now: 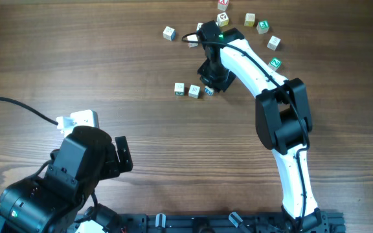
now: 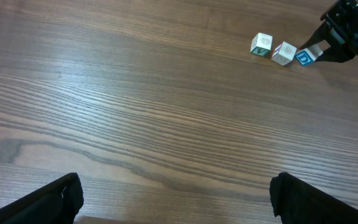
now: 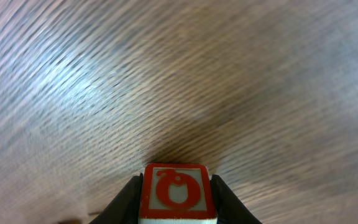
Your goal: Form a horizontal line
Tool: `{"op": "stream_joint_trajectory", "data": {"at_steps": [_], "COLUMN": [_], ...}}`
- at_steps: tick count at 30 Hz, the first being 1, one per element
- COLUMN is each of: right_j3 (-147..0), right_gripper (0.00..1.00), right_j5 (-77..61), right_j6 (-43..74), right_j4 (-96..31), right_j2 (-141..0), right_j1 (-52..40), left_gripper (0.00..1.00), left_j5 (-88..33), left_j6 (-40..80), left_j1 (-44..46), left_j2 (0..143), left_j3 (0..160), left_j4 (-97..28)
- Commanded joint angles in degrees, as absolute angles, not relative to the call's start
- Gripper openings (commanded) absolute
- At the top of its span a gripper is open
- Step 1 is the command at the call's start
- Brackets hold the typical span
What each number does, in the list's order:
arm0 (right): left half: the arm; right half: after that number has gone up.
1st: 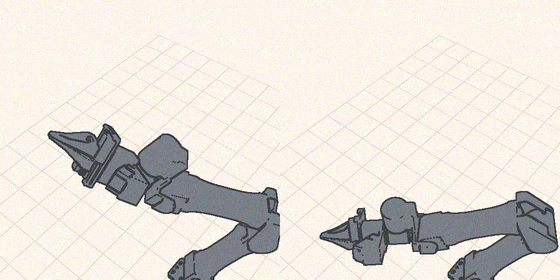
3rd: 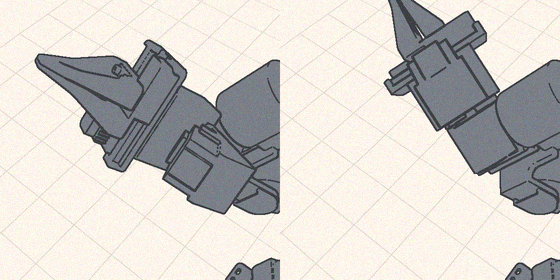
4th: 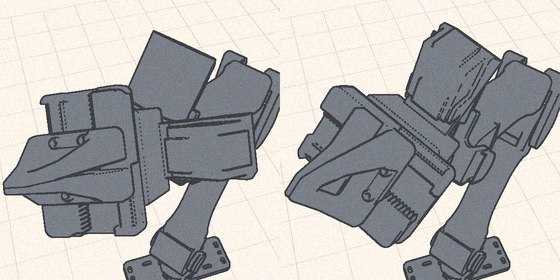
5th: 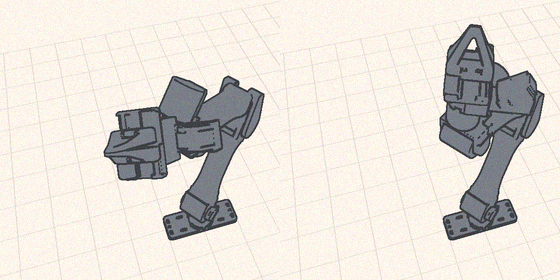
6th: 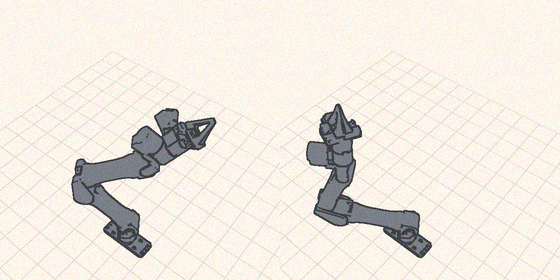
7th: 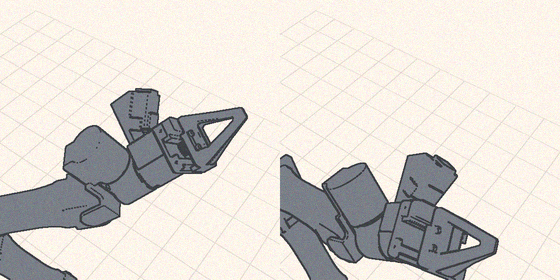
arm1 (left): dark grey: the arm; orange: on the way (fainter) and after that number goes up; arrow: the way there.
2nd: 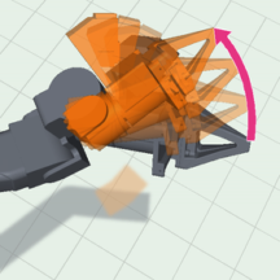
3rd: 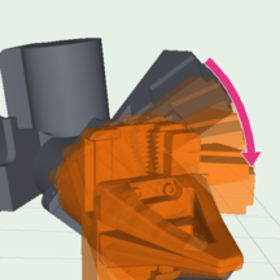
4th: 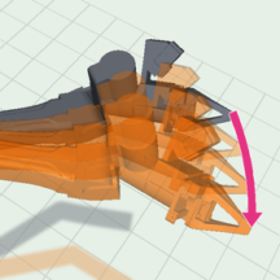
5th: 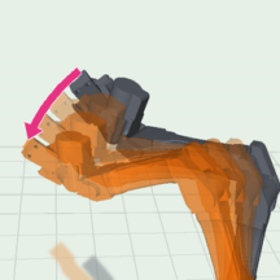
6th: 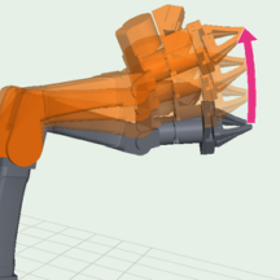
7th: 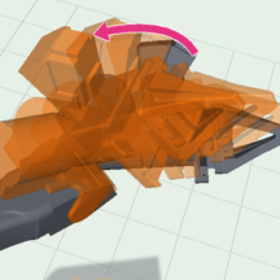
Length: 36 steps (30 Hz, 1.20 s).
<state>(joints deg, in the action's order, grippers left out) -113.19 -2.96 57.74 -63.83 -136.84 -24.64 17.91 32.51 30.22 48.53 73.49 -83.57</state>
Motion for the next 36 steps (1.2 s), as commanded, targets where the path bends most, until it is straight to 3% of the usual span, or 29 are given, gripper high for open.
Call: {"op": "stream_joint_trajectory", "data": {"at_steps": [1, 14, 36], "right_j3": [-113.9, -113.9, -113.9], "right_gripper": [0.20, 0.15, 0.20], "right_j5": [-2.0, -5.3, -9.6], "right_j6": [45.2, 31.4, 26.9], "right_j4": [-63.9, -66.1, -62.8], "right_j2": [-137.7, -137.7, -137.7], "right_j1": [-24.5, -24.9, -25.9], "left_gripper": [1.00, 1.00, 1.00], "left_j5": [17.6, 17.6, 17.6], "left_j6": [33.5, 33.5, 33.5], "left_j1": [29.9, 29.9, 29.9], "left_j2": [48.4, 48.4, 48.4], "left_j3": [73.3, 73.3, 73.3], "left_j4": [-83.4, -83.4, -83.4]}}
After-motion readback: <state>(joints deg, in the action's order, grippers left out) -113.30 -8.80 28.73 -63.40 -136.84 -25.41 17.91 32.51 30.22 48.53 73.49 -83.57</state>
